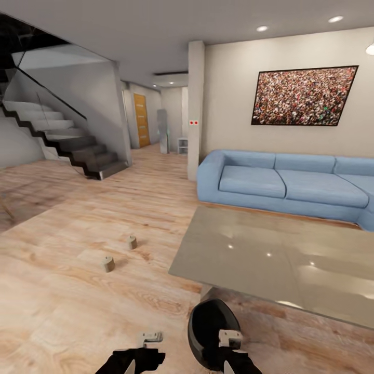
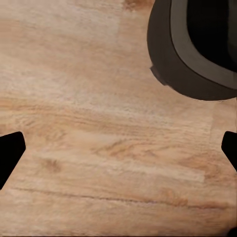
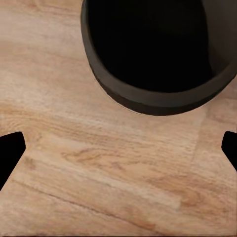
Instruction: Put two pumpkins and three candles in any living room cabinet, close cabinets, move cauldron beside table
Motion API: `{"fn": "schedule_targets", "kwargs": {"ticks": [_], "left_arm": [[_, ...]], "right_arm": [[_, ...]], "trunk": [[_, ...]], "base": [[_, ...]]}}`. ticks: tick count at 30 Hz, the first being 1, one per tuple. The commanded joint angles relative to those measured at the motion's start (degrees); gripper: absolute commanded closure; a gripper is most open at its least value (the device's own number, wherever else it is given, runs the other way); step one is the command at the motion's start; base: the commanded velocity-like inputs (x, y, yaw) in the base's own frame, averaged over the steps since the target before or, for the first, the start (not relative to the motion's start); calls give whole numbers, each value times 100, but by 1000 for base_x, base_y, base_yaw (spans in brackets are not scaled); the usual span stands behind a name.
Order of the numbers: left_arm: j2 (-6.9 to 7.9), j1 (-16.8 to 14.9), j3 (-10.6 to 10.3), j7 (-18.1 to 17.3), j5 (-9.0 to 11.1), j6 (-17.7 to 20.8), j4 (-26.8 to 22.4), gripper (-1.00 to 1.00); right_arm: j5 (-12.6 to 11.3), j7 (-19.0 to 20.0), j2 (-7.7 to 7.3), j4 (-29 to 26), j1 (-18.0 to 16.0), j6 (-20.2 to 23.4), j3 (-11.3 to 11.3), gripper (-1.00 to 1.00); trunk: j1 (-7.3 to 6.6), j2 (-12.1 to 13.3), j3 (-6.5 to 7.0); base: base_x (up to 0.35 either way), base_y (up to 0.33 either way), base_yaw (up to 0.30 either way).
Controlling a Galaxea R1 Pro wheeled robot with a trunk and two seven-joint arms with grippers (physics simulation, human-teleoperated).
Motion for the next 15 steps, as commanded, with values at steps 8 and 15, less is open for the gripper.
{"fn": "schedule_targets", "kwargs": {"ticks": [8, 15], "left_arm": [[1, -2, -12, 2, 22, 30, -15, -100], [1, -2, -7, -5, 24, 30, -30, -100]], "right_arm": [[-61, -55, -7, -9, 0, 30, 42, -100], [-61, -52, -4, -7, 0, 20, 42, -100]], "trunk": [[-180, 319, 138], [-224, 400, 174]], "base": [[-171, 62, 287], [-15, 5, 289]]}}
